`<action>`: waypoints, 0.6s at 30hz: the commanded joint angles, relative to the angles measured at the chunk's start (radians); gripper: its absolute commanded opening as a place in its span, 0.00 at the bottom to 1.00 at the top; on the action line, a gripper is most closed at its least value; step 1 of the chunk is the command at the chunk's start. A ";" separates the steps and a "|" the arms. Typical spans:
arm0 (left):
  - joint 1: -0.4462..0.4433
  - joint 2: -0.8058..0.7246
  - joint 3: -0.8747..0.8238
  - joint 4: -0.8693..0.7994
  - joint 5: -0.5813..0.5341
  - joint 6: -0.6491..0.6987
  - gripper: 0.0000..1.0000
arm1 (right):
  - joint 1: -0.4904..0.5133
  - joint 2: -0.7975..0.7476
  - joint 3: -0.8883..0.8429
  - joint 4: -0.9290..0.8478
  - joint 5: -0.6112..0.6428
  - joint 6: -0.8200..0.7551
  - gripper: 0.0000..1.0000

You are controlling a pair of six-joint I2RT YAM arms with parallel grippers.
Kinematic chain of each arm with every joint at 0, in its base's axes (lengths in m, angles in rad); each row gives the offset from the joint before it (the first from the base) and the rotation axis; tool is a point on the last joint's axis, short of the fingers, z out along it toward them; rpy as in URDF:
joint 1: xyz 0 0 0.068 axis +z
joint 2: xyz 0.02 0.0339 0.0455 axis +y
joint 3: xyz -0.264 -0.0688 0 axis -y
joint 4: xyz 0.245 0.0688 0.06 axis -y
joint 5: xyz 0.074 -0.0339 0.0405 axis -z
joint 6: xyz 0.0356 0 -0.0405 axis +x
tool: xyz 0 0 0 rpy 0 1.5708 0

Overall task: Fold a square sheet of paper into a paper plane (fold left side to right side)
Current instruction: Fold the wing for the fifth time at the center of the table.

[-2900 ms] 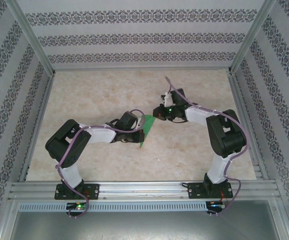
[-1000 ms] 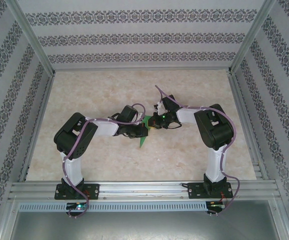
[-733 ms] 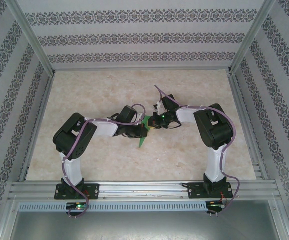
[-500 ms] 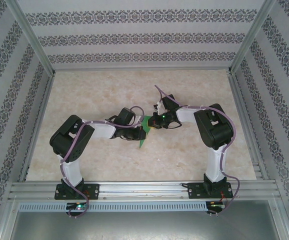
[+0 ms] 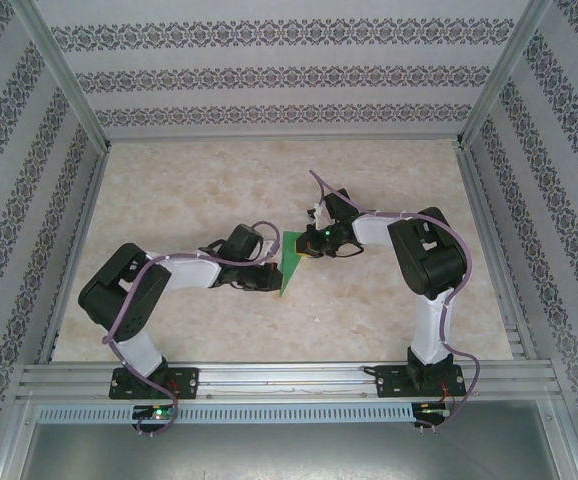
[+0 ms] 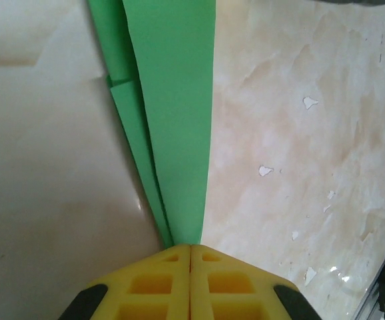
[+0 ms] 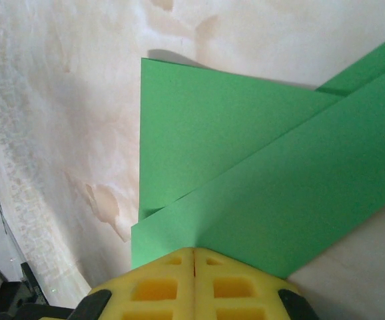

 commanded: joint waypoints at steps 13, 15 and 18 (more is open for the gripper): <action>-0.091 0.007 0.103 -0.041 0.030 0.044 0.07 | 0.005 0.076 -0.026 -0.098 0.122 -0.032 0.00; -0.092 0.028 0.100 -0.016 0.026 0.033 0.07 | 0.005 0.078 -0.025 -0.101 0.123 -0.034 0.00; -0.092 0.055 0.106 -0.014 0.013 0.036 0.07 | 0.005 0.082 -0.024 -0.103 0.123 -0.034 0.00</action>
